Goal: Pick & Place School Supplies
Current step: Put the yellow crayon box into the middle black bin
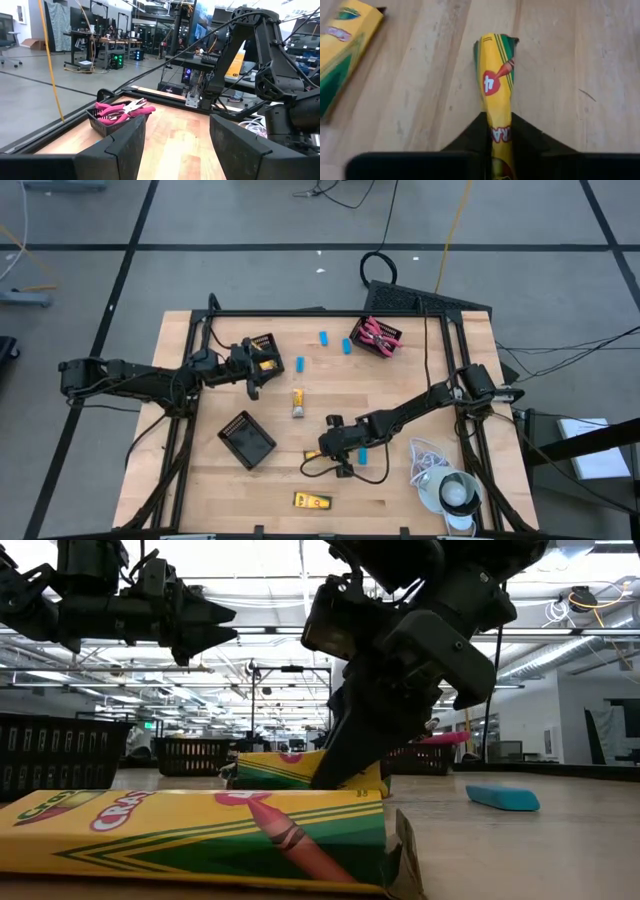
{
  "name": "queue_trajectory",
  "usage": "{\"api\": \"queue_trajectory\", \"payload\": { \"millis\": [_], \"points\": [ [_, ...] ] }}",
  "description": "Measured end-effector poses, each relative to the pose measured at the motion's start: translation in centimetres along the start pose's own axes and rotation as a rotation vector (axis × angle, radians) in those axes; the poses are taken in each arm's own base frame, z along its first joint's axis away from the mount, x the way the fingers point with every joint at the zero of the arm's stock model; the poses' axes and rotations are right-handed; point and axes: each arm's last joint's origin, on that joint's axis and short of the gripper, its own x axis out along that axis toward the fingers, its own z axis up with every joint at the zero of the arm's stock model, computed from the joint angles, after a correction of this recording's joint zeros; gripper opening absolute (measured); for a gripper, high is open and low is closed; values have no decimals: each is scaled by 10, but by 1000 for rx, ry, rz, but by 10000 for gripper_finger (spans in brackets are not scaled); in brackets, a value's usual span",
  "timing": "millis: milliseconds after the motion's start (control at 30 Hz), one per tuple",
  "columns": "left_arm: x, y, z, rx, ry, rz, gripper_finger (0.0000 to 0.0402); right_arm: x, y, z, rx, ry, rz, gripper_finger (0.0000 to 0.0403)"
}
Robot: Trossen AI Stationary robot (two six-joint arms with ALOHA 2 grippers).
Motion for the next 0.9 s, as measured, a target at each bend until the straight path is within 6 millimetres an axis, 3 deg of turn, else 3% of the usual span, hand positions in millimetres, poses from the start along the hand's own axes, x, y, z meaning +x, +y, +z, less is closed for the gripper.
{"api": "queue_trajectory", "payload": {
  "millis": [67, 467, 700, 900],
  "points": [
    [0, 0, 0, 0, 0, 0, 225, 0, 0, 0, -3, 0, 1, 23],
    [0, 0, -2, -1, 17, 3, 225, -1, -12, 1, 39, 12, 33, 23],
    [0, 0, -2, 3, 17, 3, 225, -19, -30, 9, 53, 8, -5, 23],
    [0, 0, -2, 8, 24, 4, 225, -34, -50, 30, 35, -71, -40, 23]
  ]
}}
